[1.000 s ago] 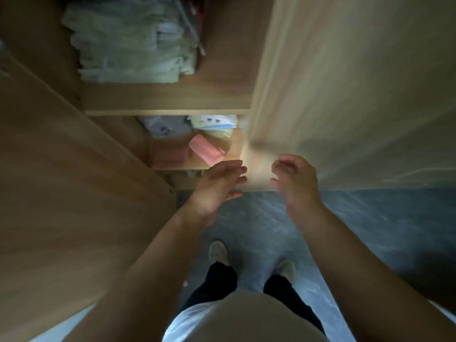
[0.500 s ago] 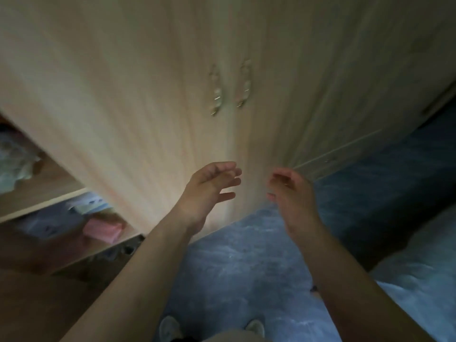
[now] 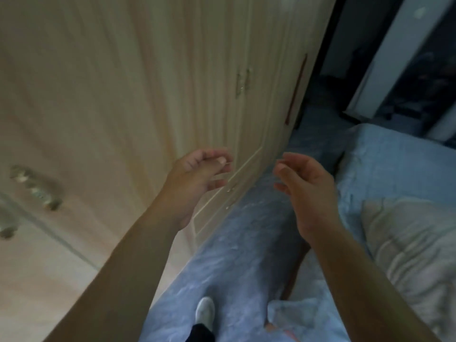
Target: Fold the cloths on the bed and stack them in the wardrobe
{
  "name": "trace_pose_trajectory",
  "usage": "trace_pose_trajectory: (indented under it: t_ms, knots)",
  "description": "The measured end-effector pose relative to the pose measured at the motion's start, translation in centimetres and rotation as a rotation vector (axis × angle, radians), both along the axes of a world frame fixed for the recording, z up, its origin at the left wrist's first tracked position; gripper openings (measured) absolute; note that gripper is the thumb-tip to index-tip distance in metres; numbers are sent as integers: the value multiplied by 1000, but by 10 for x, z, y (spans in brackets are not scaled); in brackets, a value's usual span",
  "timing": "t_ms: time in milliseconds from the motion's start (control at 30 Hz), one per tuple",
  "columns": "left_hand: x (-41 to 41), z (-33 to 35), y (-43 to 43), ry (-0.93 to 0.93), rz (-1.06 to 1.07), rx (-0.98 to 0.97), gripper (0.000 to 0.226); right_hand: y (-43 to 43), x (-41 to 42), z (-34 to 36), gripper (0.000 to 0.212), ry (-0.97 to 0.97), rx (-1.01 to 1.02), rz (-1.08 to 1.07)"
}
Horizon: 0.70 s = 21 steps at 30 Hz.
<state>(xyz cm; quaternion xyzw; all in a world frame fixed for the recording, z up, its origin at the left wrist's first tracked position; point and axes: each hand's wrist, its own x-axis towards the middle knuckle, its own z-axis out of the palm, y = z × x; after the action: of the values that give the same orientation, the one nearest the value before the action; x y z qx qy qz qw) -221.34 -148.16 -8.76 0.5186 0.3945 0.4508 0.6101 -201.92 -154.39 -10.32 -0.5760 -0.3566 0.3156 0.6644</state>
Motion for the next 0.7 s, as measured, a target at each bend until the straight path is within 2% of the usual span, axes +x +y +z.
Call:
trace_pose_trajectory:
  t_ms: [433,700]
  knots:
    - [214,60,250,-43,-358,199,18,186,174,55,26,-60,49,-325]
    - [337,65,344,-66,-505,204,20,257,277,66,24,-59,67,-507]
